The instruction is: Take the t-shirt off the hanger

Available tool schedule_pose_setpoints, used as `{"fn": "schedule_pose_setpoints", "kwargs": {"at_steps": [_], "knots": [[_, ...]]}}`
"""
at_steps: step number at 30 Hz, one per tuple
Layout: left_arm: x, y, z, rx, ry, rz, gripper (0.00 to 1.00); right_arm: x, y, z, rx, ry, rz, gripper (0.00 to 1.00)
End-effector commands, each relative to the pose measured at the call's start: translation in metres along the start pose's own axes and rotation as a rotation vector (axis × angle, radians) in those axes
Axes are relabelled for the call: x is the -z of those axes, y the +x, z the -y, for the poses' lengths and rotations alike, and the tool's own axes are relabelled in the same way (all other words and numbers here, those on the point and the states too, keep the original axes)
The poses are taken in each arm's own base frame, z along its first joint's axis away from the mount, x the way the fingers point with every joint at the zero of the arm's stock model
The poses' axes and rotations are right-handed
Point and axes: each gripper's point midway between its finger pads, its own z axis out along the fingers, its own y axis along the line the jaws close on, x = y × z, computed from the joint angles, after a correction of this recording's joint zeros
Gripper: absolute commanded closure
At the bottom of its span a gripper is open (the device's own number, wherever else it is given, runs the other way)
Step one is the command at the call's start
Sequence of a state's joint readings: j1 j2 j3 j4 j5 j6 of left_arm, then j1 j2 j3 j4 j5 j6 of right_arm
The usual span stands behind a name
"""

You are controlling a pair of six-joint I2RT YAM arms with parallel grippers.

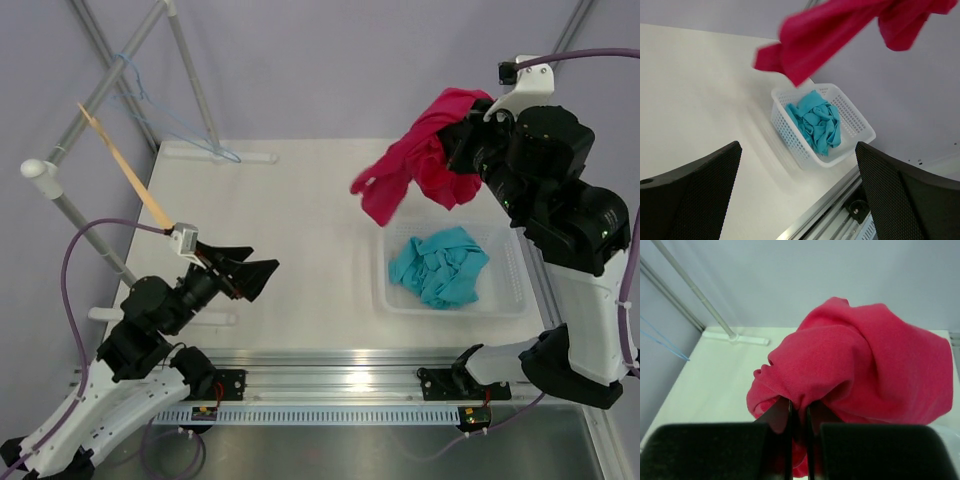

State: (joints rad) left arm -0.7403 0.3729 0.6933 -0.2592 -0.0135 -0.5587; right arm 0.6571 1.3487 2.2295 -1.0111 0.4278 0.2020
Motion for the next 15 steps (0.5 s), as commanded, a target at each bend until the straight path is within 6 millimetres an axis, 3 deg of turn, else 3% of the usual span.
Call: {"fn": "schedule_pose_setpoints", "kwargs": {"at_steps": [1, 3, 7, 11, 15], "knots": [[-0.019, 0.005, -0.009, -0.006, -0.053, -0.023, 0.01, 0.01, 0.013, 0.03, 0.105, 0.117, -0.055, 1.0], [-0.034, 0.017, -0.018, -0.004, -0.088, -0.069, 0.01, 0.018, 0.013, 0.041, 0.109, 0.151, -0.045, 1.0], [-0.054, 0.038, -0.03, 0.036, -0.132, -0.115, 0.01, 0.012, 0.041, 0.064, 0.151, 0.267, -0.086, 1.0], [-0.066, 0.071, -0.044, 0.073, -0.136, -0.159, 0.01, 0.008, 0.065, 0.077, 0.153, 0.302, -0.096, 1.0], [-0.073, 0.086, -0.052, 0.079, -0.156, -0.198, 0.01, 0.003, 0.084, 0.088, 0.131, 0.33, -0.092, 1.0]]}}
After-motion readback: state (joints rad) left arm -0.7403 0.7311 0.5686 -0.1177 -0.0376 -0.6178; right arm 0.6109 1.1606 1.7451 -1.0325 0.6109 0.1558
